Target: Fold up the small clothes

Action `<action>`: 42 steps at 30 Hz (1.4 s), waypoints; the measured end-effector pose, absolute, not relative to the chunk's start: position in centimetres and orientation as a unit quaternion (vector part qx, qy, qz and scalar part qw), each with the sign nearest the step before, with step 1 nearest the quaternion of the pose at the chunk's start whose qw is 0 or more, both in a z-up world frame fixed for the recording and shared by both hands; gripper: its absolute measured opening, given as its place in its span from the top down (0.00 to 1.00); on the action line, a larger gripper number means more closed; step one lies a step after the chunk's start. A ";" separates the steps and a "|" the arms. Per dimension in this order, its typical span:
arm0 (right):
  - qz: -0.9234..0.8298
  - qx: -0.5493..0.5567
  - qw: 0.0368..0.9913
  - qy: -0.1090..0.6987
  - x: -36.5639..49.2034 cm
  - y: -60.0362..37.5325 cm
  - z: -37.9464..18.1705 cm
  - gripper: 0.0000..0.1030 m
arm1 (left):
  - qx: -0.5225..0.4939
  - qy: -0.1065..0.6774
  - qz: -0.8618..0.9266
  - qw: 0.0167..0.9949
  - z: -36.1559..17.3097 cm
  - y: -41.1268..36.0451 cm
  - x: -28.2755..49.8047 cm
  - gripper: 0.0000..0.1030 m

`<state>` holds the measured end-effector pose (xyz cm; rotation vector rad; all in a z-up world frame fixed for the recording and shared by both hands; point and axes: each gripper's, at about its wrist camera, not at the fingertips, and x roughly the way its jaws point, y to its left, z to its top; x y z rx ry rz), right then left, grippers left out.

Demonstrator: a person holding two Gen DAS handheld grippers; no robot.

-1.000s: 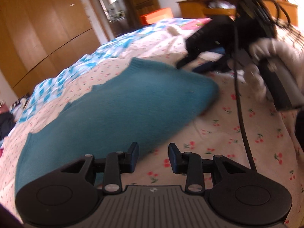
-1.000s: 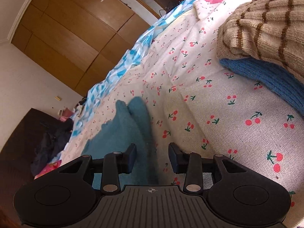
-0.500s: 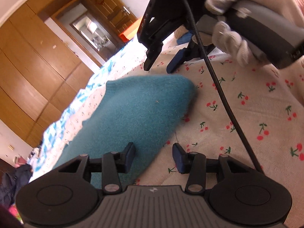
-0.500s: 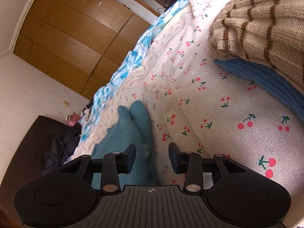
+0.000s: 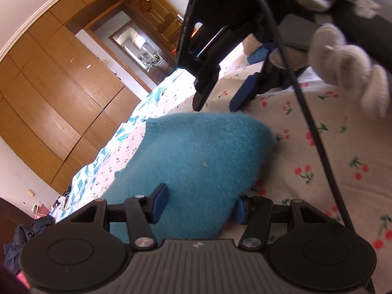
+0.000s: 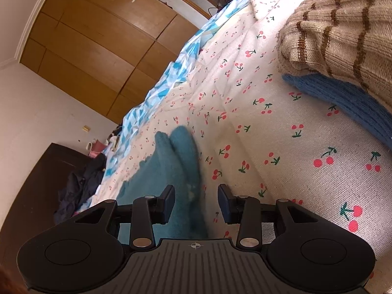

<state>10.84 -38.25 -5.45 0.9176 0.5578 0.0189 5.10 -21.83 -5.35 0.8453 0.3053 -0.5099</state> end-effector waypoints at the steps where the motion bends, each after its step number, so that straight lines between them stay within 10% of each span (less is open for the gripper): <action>1: 0.010 0.438 0.858 0.266 10.9 -38.3 -5.5 0.63 | 0.405 0.145 -0.243 0.869 -5.3 -21.8 5.2 0.42; 14: 0.023 0.424 0.865 0.268 11.3 -37.6 -5.4 0.62 | 0.381 0.146 -0.269 0.872 -3.4 -20.7 5.4 0.68; 42: 0.137 0.521 0.783 0.311 17.2 -37.1 -7.4 0.37 | 0.260 0.166 -0.300 0.903 -1.2 -18.2 6.3 0.75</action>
